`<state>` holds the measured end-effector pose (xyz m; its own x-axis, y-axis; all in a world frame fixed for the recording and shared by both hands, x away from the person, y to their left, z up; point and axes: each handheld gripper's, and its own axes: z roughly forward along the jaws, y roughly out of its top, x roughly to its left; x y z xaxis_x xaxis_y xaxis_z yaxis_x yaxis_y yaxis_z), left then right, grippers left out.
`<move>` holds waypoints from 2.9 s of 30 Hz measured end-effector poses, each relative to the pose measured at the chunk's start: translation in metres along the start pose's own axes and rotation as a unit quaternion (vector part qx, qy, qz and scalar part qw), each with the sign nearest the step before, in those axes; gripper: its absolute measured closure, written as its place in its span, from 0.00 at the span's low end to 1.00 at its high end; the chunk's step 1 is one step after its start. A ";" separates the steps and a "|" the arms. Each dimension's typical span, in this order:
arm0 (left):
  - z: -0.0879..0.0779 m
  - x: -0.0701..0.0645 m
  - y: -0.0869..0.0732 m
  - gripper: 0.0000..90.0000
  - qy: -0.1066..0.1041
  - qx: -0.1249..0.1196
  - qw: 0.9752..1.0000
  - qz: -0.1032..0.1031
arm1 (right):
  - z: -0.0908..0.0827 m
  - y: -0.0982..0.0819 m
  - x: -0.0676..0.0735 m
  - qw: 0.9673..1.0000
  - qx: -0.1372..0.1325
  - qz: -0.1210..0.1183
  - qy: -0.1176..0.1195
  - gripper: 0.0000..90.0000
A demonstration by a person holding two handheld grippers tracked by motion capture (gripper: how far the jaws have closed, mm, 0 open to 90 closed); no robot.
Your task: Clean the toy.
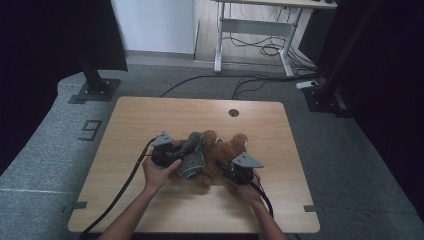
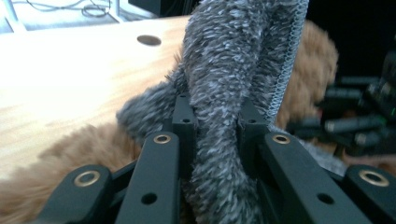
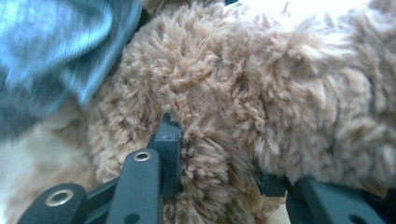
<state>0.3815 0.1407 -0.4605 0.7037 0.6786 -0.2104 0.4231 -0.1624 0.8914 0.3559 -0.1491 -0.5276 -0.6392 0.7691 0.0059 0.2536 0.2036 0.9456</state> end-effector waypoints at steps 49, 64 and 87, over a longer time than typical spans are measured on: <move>-0.016 -0.052 0.028 0.84 -0.077 -0.013 0.997 0.014 | -0.030 -0.010 0.000 0.998 -0.031 0.042 0.043 0.58; 0.076 -0.085 0.030 0.85 -0.062 0.099 0.991 0.058 | -0.029 -0.011 0.003 1.000 -0.014 0.025 0.011 0.65; -0.036 0.034 -0.006 0.85 0.020 0.035 0.997 -0.062 | -0.030 -0.015 0.000 0.999 -0.018 0.030 0.020 0.69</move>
<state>0.3820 0.1903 -0.4584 0.6200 0.7250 -0.3000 0.5456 -0.1236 0.8289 0.3301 -0.1704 -0.5316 -0.6521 0.7543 0.0759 0.2676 0.1353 0.9540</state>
